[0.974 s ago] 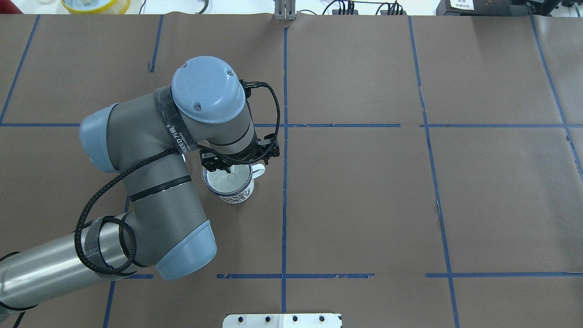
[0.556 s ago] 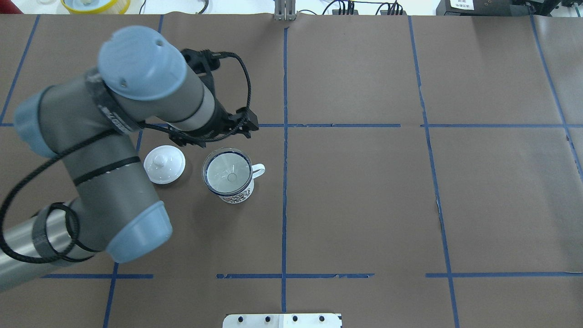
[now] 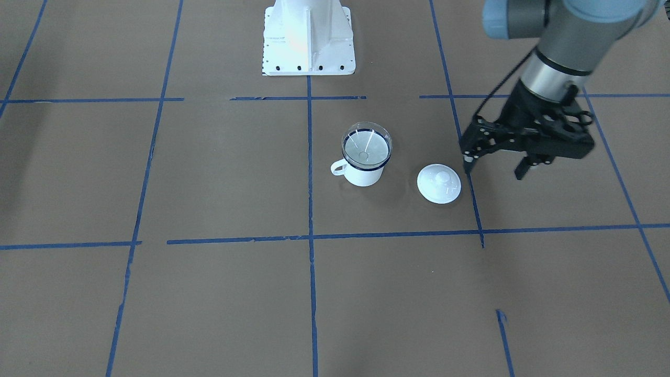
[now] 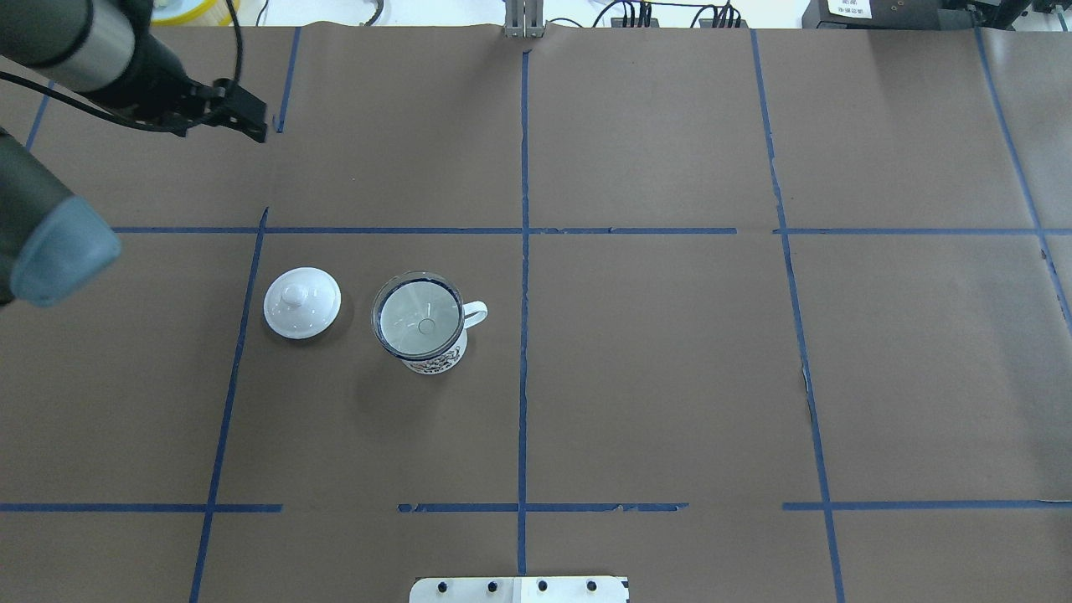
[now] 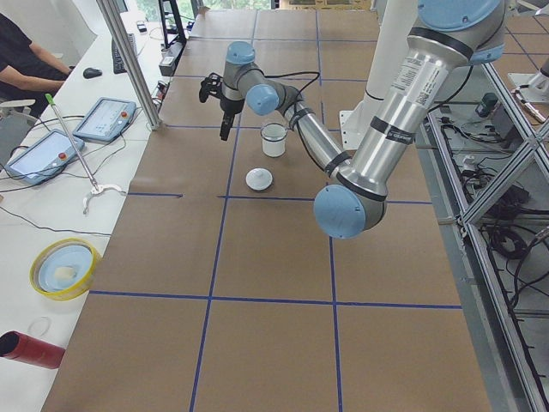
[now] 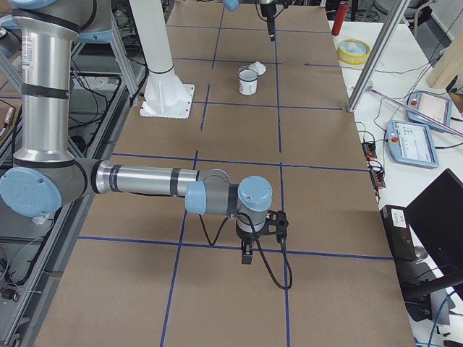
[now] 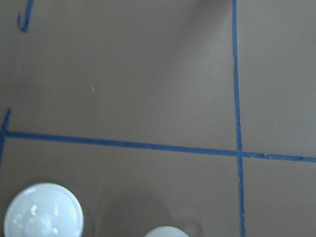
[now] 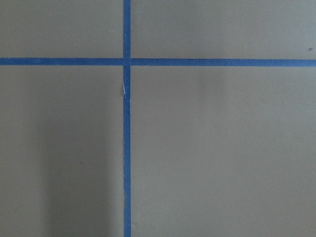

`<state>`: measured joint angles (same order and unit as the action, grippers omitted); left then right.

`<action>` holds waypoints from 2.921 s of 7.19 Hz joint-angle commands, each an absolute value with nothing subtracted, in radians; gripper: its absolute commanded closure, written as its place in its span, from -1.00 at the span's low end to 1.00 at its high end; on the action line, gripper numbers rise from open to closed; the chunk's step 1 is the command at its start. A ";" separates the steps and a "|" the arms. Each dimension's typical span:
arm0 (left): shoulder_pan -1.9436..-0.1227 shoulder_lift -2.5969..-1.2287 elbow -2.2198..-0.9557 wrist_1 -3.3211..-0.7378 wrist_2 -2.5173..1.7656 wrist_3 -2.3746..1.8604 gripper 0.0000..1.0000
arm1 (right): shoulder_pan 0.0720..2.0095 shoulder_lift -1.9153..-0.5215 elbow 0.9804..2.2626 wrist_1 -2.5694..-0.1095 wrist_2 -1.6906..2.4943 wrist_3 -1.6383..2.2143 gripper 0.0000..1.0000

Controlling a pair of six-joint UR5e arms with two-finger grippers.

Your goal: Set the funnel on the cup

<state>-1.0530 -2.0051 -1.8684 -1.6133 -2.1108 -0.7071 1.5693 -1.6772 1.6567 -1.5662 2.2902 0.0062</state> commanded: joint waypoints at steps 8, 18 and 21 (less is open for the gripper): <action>-1.601 -1.623 -1.505 -1.609 -2.296 0.232 -1.00 | 1.569 -1.678 1.657 -1.566 2.290 0.006 -1.00; -1.611 -1.603 -1.511 -1.552 -2.318 0.066 -1.00 | 1.569 -1.678 1.657 -1.566 2.290 0.006 -1.00; -1.611 -1.601 -1.511 -1.552 -2.319 0.066 -1.00 | 1.569 -1.678 1.657 -1.566 2.290 0.006 -1.00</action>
<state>-1.6107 -1.6021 -1.5110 -1.5523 -2.3189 0.0660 1.5693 -1.6777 1.6567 -1.5662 2.2902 0.0061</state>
